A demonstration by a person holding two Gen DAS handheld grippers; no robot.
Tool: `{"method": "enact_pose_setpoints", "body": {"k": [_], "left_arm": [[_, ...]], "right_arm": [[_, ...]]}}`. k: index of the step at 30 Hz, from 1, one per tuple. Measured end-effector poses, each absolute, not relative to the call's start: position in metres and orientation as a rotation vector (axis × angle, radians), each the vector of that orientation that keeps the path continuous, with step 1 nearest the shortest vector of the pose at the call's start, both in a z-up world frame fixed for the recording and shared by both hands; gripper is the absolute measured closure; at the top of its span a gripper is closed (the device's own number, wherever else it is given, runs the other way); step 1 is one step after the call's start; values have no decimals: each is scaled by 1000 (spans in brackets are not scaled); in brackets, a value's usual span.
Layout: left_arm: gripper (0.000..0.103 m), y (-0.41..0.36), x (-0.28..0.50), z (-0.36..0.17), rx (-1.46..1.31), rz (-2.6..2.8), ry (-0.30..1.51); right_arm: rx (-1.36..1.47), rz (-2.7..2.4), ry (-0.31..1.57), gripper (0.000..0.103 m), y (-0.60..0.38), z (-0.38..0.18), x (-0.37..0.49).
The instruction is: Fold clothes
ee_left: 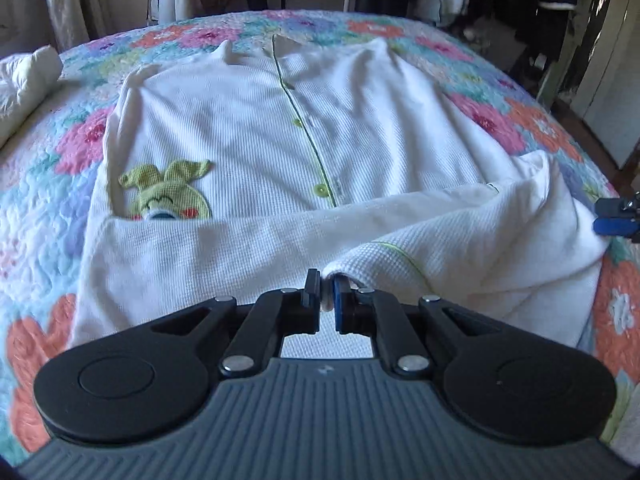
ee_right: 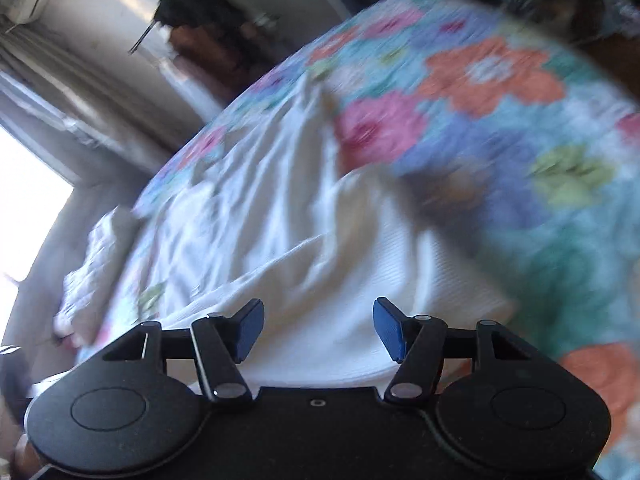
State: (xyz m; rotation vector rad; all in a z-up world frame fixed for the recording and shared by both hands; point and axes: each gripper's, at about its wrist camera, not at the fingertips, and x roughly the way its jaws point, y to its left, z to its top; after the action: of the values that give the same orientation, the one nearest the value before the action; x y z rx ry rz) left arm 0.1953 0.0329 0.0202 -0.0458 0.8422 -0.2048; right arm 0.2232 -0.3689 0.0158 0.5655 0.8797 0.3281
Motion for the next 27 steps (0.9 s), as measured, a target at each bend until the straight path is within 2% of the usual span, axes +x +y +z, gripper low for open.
{"method": "enact_pose_setpoints", "body": {"k": [4,7,11,17,18,20,22,23,25,27], "left_arm": [[96,59,190,0,-150,-104,851],[95,72,193,7,-139,-74,858],[78,73,184,20,-13,11,837],[76,80,178,34,-59,-53,807],[72,78,176,38,-61,-86,780],[50,68,170,42,-30,-157,740],[37,53,171,38,8,-217,729],[33,47,173,34,23,-243,730],[32,36,174,29,64,-276,726],[24,27,176,25,122,-301,725]], "right_arm": [[494,366,920,37,-339,10,224],[390,376,955,37,-321,7,230],[336,303,927,37,-323,10,229],[374,227,868,37,-332,10,225],[384,232,860,37,-331,10,225],[411,259,850,37,-327,10,226],[461,325,874,37,-317,6,233],[481,360,893,37,-311,4,237],[467,418,959,37,-292,-1,249],[435,463,1008,37,-273,-7,260]]}}
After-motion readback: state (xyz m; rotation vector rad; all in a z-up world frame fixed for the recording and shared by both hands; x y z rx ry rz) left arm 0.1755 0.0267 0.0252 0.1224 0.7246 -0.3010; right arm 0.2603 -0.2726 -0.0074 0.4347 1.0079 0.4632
